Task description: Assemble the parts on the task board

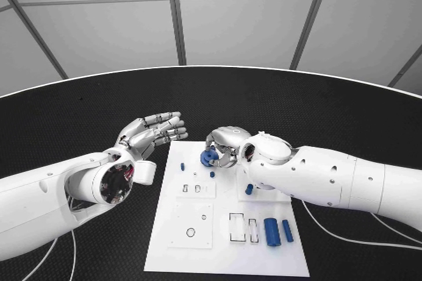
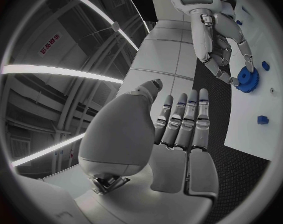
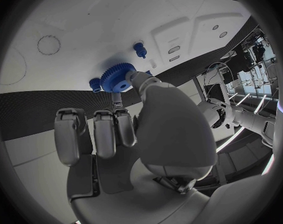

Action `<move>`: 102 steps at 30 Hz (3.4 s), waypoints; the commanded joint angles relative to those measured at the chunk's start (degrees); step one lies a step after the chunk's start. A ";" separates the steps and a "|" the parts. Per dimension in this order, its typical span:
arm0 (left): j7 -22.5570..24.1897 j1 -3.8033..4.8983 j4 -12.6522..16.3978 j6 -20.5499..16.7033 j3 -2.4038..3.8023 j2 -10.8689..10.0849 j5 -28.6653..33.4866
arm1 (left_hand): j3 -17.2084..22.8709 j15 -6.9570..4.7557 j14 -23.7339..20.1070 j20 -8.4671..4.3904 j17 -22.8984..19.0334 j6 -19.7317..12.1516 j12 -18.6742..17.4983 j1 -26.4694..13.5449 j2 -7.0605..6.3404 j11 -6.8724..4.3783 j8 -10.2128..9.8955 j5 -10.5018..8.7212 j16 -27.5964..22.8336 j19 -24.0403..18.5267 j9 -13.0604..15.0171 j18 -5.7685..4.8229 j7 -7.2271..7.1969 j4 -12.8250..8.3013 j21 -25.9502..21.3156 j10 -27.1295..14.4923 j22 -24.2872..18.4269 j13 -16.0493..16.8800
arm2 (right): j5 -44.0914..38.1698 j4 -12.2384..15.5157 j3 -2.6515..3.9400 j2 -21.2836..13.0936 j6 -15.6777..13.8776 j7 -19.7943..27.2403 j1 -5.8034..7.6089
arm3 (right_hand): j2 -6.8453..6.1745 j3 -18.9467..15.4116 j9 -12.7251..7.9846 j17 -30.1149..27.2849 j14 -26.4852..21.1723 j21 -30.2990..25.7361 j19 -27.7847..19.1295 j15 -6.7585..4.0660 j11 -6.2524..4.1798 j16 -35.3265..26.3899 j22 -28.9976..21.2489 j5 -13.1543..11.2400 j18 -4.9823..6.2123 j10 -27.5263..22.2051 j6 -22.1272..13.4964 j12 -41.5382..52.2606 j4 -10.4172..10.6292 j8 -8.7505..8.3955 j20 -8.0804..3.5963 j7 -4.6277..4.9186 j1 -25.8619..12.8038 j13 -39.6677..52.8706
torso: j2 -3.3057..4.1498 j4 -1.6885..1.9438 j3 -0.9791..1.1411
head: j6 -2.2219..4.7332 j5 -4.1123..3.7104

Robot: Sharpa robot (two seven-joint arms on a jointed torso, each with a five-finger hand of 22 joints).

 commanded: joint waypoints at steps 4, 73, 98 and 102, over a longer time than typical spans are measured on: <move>-0.03 0.00 0.03 0.01 0.00 -0.03 0.00 | 0.37 -0.10 -0.31 0.08 -0.10 -0.17 -0.26 0.14 -0.54 -0.15 -0.22 -0.24 -0.30 0.32 -0.05 0.73 4.55 -0.05 -0.27 -0.44 -0.06 -0.03 | 0.00 -0.39 -0.05 0.10 -0.49 -0.35 0.00 | -0.18 0.58 -0.99 12.31 5.57 0.07 5.64 0.53 0.68 0.22 14.55 -1.32 -0.70 1.61 -0.23 -1.13 -0.37 -2.51 0.14 0.39 -1.80 10.51 | -0.02 0.00 -0.06 | -0.02 0.00; -0.30 -0.03 -2.19 0.94 -0.02 0.54 0.00 | 0.85 -0.04 -0.31 0.08 -0.11 -0.11 -0.27 -0.12 -0.68 -0.06 -0.38 -0.26 -0.55 0.36 -0.11 0.70 4.65 -0.26 -0.39 -0.63 -0.21 -0.03 | 25.07 12.28 -0.17 -24.80 -12.28 17.16 0.02 | -0.38 -2.63 -3.49 12.84 5.62 -0.20 5.48 0.54 1.12 0.40 14.35 -3.59 -0.61 0.26 0.26 -2.40 -0.08 -8.70 0.48 0.58 -4.86 8.99 | -0.93 -1.40 1.06 | 0.71 -0.67; -0.40 -0.09 -2.82 1.76 -0.03 1.05 0.00 | 1.13 -0.10 -0.14 0.07 -0.08 0.40 -0.13 -0.14 -0.72 -0.17 -0.23 -0.24 -0.57 0.41 -0.03 0.71 4.53 -0.43 -0.42 -0.34 -0.27 0.02 | 27.89 4.60 -0.89 -28.32 -10.36 21.27 -3.93 | -1.34 -3.03 -4.09 13.03 5.66 -0.35 5.40 0.54 0.97 0.45 14.23 -3.76 -0.57 -0.34 -1.51 -3.16 -1.04 -10.13 0.34 0.53 -3.20 8.31 | -0.93 -1.53 1.76 | 0.25 -1.48; -0.39 -0.09 -2.75 1.76 -0.03 1.04 0.00 | 1.13 -0.10 -0.14 0.07 -0.08 0.40 -0.13 -0.14 -0.72 -0.17 -0.23 -0.24 -0.57 0.41 -0.03 0.71 4.53 -0.43 -0.42 -0.34 -0.27 0.02 | 27.89 4.11 -0.90 -27.55 -10.11 21.02 -4.30 | -1.34 -3.12 -4.14 13.05 5.67 -0.36 5.40 0.58 1.00 0.45 14.22 -3.83 -0.57 -0.35 -1.71 -3.17 -1.04 -10.26 0.37 0.55 -3.15 8.29 | -0.91 -1.47 1.74 | 0.16 -1.46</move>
